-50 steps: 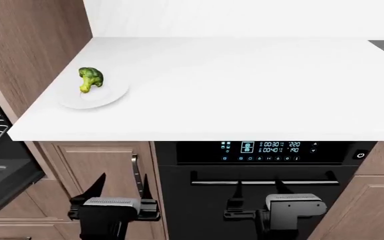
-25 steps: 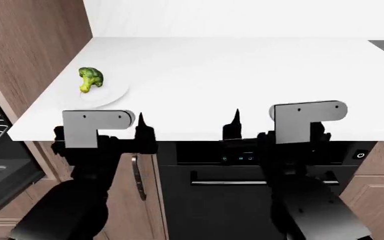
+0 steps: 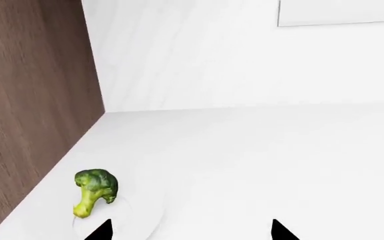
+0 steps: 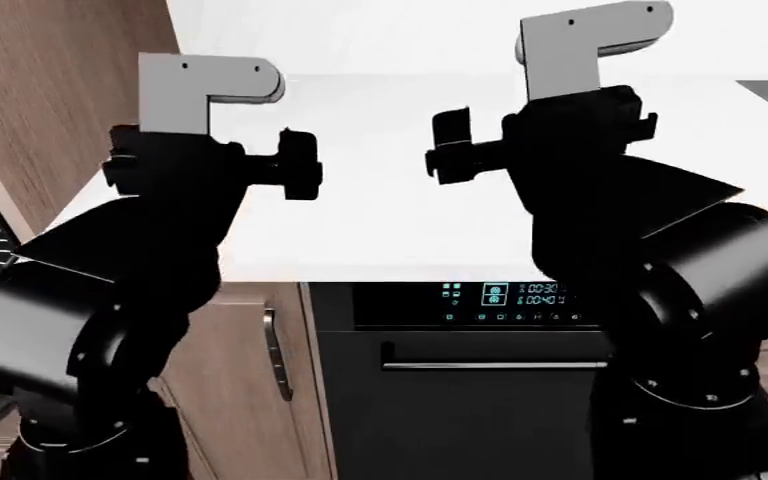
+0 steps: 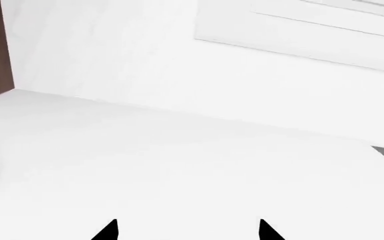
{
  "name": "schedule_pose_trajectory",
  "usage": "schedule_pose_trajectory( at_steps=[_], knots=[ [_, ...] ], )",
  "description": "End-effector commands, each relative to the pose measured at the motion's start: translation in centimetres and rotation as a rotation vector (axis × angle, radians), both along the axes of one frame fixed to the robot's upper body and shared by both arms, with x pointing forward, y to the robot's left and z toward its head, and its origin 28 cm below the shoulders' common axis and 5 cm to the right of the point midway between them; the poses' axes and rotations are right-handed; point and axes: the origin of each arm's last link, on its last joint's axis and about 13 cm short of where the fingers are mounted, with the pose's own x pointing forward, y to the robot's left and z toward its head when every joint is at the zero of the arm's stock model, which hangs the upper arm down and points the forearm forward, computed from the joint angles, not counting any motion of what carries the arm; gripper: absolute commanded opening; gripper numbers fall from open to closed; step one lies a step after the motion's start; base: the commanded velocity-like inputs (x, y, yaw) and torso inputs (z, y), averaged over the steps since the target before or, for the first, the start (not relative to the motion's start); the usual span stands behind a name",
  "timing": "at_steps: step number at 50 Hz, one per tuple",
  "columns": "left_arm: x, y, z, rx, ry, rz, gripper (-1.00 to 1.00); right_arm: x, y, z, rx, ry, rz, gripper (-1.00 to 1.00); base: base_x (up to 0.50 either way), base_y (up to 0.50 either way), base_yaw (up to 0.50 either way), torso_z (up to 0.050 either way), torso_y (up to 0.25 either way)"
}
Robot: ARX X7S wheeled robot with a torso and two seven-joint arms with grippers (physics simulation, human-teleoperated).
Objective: Place the broccoli on the rack of the oven.
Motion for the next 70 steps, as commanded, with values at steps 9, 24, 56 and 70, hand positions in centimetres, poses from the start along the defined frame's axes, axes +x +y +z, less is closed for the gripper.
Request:
schedule_pose_trajectory(
  at_steps=[9, 24, 56, 70],
  knots=[
    [6.1, 1.5, 2.8, 0.028, 0.083, 0.102, 1.0, 5.6, -2.8, 2.9, 0.017, 0.085, -0.138, 1.0, 0.0, 0.0, 0.0, 0.0, 0.0],
    [6.9, 1.6, 1.9, 0.051, 0.113, 0.107, 1.0, 6.6, -3.4, 1.7, 0.01, 0.114, -0.13, 1.0, 0.0, 0.0, 0.0, 0.0, 0.0],
    [7.0, 2.0, 1.6, 0.074, 0.116, 0.119, 1.0, 6.9, -3.8, 0.7, -0.054, 0.128, -0.117, 1.0, 0.0, 0.0, 0.0, 0.0, 0.0],
    [7.2, 2.1, 1.2, 0.072, 0.119, 0.122, 1.0, 7.1, -4.0, 0.3, -0.046, 0.129, -0.137, 1.0, 0.0, 0.47, 0.0, 0.0, 0.0]
  ],
)
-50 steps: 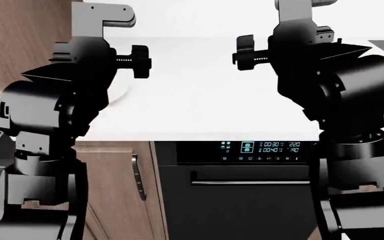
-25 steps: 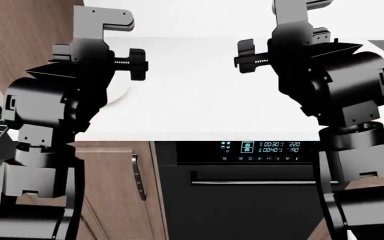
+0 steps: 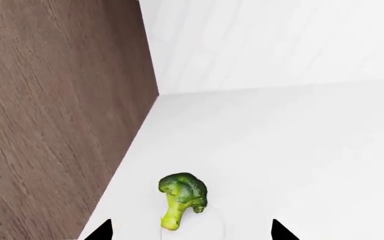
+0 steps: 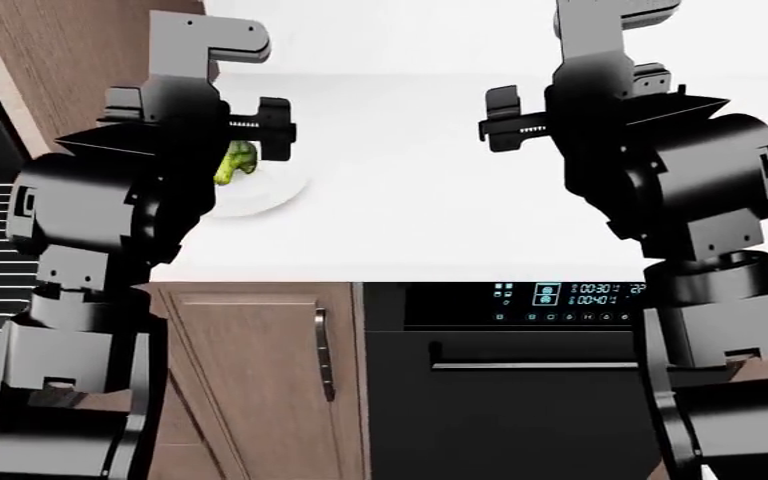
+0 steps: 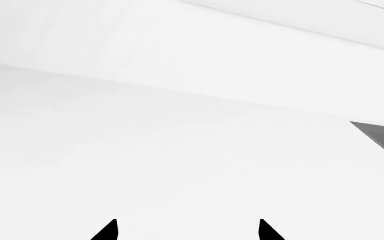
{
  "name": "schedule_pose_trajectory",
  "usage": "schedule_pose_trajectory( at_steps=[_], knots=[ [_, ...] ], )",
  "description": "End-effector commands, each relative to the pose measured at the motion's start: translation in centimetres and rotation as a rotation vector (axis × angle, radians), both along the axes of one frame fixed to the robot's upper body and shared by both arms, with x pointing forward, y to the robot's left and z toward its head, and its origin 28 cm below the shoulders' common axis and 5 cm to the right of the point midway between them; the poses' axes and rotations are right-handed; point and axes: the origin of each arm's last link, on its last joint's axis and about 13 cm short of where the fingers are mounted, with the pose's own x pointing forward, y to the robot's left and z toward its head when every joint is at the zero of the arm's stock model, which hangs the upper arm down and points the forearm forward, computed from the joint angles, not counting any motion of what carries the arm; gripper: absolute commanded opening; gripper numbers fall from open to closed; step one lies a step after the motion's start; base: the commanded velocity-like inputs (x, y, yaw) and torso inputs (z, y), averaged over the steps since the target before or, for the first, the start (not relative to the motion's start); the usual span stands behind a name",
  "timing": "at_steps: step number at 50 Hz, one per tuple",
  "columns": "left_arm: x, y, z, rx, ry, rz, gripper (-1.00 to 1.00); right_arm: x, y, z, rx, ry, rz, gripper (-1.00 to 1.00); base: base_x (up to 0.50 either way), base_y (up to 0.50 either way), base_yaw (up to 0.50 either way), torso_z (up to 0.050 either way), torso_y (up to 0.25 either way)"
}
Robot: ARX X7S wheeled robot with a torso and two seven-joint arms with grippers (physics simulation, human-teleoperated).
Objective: Place the broccoli on the rack of the oven.
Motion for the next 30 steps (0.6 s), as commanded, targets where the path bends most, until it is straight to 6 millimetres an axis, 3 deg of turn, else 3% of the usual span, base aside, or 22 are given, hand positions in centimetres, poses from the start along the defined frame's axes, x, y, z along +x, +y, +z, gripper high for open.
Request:
schedule_pose_trajectory(
  at_steps=[1, 30],
  knots=[
    [0.11, 0.1, -0.25, 0.002, 0.003, 0.005, 1.0, 0.21, -0.09, -0.53, 0.01, 0.004, 0.004, 1.0, 0.0, 0.0, 0.0, 0.0, 0.0],
    [0.17, 0.06, -0.56, 0.013, 0.003, -0.001, 1.0, -0.07, -0.34, -1.0, 0.022, 0.019, 0.029, 1.0, 0.1, 0.0, 0.0, 0.0, 0.0]
  ],
)
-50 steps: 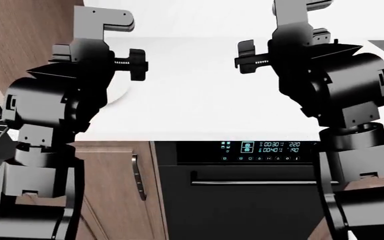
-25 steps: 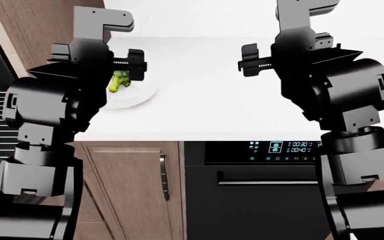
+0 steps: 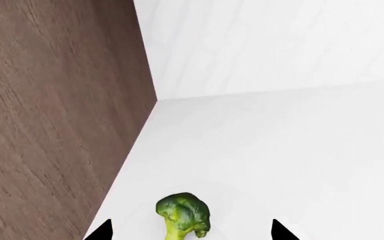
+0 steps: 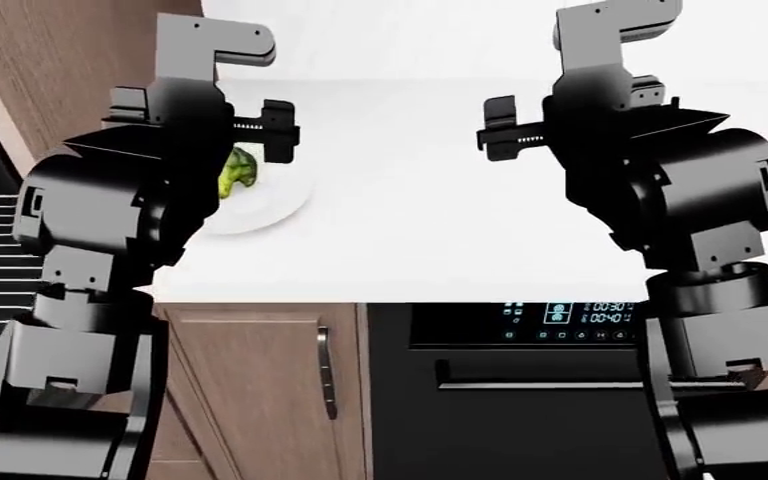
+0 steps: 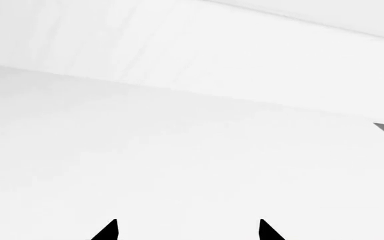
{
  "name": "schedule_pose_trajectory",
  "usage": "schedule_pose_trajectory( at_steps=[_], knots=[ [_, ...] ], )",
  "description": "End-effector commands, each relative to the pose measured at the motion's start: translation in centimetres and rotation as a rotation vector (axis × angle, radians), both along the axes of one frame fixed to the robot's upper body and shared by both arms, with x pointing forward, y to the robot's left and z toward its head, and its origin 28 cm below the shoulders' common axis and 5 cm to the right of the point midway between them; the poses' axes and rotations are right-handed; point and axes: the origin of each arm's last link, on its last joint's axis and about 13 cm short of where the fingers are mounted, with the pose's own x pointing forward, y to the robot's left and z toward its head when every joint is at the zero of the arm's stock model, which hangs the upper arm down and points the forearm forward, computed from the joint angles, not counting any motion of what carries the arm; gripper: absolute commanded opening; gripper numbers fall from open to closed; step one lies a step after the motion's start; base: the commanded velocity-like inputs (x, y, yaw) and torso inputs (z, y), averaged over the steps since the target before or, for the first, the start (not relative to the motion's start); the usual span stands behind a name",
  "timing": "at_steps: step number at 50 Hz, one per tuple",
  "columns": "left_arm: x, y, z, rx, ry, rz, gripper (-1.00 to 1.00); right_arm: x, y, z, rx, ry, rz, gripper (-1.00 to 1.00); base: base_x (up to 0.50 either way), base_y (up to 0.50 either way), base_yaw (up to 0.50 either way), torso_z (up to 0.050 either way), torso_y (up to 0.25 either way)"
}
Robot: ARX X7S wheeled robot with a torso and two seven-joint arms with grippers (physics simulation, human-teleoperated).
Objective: Place the broccoli on the rack of the oven.
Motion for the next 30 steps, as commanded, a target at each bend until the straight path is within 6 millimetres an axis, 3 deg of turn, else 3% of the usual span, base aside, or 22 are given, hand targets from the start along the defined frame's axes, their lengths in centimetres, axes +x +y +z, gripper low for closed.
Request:
schedule_pose_trajectory(
  at_steps=[1, 30],
  knots=[
    [0.04, 0.27, -0.32, -0.007, 0.006, 0.009, 1.0, 0.0, -0.02, -0.14, -0.002, 0.009, 0.002, 1.0, 0.14, 0.0, 0.0, 0.0, 0.0],
    [0.01, 0.51, -0.45, -0.009, 0.009, 0.015, 1.0, 0.01, 0.07, -0.05, -0.008, 0.011, 0.005, 1.0, 0.13, 0.0, 0.0, 0.0, 0.0]
  ],
)
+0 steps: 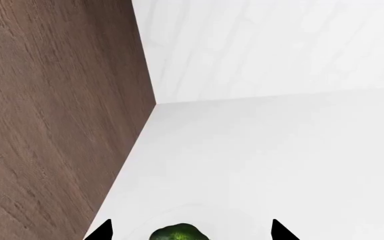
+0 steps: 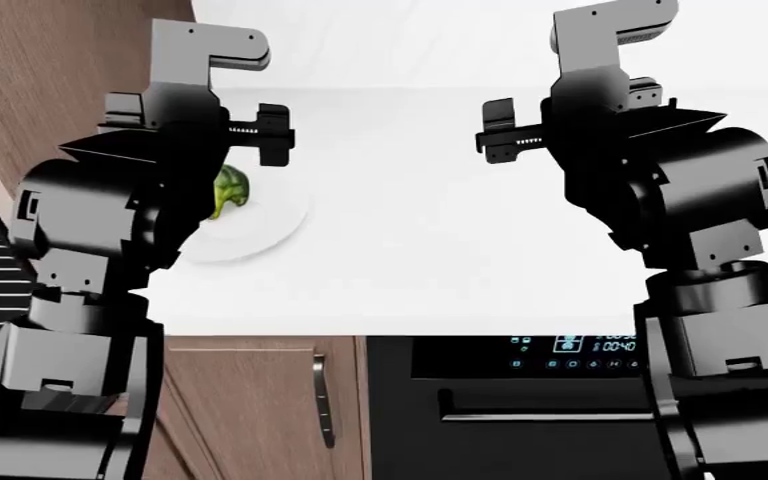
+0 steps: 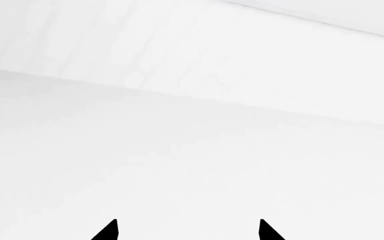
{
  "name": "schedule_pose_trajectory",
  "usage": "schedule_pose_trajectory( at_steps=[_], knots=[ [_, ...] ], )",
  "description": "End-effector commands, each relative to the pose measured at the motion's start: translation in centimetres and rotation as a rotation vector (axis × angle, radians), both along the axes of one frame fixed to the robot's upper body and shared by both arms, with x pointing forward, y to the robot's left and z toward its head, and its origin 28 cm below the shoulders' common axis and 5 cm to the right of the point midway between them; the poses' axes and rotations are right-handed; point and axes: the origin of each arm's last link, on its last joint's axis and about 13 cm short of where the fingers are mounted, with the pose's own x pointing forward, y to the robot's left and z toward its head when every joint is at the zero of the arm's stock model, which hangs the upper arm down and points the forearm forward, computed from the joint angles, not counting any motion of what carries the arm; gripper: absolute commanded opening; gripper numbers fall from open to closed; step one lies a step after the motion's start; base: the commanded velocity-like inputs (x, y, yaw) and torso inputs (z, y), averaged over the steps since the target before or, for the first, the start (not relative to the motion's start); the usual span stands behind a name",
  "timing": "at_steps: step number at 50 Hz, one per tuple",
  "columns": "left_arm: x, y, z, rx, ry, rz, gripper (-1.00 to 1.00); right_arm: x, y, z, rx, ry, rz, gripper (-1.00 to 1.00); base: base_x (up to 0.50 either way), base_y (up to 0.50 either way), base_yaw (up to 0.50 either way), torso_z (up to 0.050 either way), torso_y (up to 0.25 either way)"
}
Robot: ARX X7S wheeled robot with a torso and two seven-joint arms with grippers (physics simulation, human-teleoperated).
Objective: Place the broccoli on the rack of the oven.
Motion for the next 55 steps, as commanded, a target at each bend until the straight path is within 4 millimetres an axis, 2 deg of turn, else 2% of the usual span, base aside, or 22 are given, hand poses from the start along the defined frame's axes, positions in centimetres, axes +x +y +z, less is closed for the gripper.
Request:
schedule_pose_trajectory(
  at_steps=[1, 23, 33, 39, 55],
  knots=[
    [0.0, 0.1, -0.1, -0.003, 0.001, 0.003, 1.0, 0.0, 0.1, 0.0, -0.001, 0.0, 0.002, 1.0, 0.12, 0.0, 0.0, 0.0, 0.0],
    [-0.4, 0.3, 0.0, 0.007, 0.001, 0.004, 1.0, -0.3, 0.0, 0.3, 0.0, -0.02, 0.002, 1.0, 0.07, 0.0, 0.0, 0.0, 0.0],
    [-0.7, 1.2, -1.8, -0.002, 0.045, 0.006, 1.0, -0.3, 0.0, -0.1, 0.008, -0.012, 0.008, 1.0, 0.0, 0.0, 0.0, 0.0, 0.0],
    [-0.9, 1.6, -1.7, 0.008, 0.056, 0.006, 1.0, -0.5, 0.0, 0.3, 0.002, -0.024, 0.01, 1.0, 0.0, 0.0, 0.0, 0.0, 0.0],
    [-0.8, 1.7, -3.2, 0.059, 0.117, -0.003, 1.0, -0.4, 0.0, -0.1, 0.004, -0.022, 0.012, 1.0, 0.0, 0.0, 0.0, 0.0, 0.0]
  ],
)
